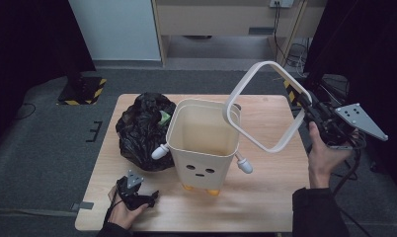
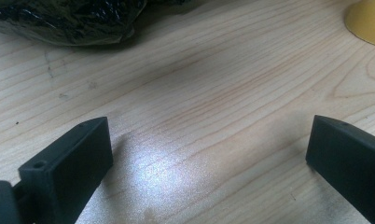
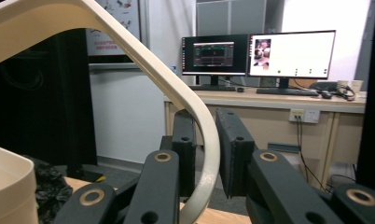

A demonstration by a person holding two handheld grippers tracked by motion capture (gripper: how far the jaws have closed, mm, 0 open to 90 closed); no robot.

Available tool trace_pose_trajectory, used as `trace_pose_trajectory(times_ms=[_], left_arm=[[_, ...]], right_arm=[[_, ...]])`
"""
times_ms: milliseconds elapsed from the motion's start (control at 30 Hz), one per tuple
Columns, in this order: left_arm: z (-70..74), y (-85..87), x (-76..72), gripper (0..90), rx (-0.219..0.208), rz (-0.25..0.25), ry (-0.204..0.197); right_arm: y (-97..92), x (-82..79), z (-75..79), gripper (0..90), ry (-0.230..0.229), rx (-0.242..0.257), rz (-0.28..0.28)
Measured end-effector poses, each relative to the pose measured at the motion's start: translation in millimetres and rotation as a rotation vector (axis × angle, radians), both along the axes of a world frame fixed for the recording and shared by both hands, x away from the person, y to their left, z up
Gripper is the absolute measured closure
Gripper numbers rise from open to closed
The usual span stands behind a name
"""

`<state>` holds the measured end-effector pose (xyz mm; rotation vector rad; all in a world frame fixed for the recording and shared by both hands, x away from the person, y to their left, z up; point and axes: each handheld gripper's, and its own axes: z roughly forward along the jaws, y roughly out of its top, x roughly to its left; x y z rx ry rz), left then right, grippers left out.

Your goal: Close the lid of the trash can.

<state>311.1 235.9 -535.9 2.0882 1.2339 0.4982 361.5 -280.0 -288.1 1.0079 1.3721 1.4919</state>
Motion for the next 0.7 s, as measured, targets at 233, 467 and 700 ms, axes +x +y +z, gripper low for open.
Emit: trace_pose_trajectory(times_ms=[233,467,700], left_arm=[[0.0,0.0,0.0,0.0,0.0,0.0,0.0],[0.0,0.0,0.0,0.0,0.0,0.0,0.0],[0.0,0.0,0.0,0.0,0.0,0.0,0.0]], right_arm=[[4.5,3.8,6.4,78.7,0.013,-0.005,0.059],[10.2,8.0,10.9,78.8,0.038,-0.021,0.111],[14.6,11.5,16.9,78.9,0.054,-0.02,0.147]])
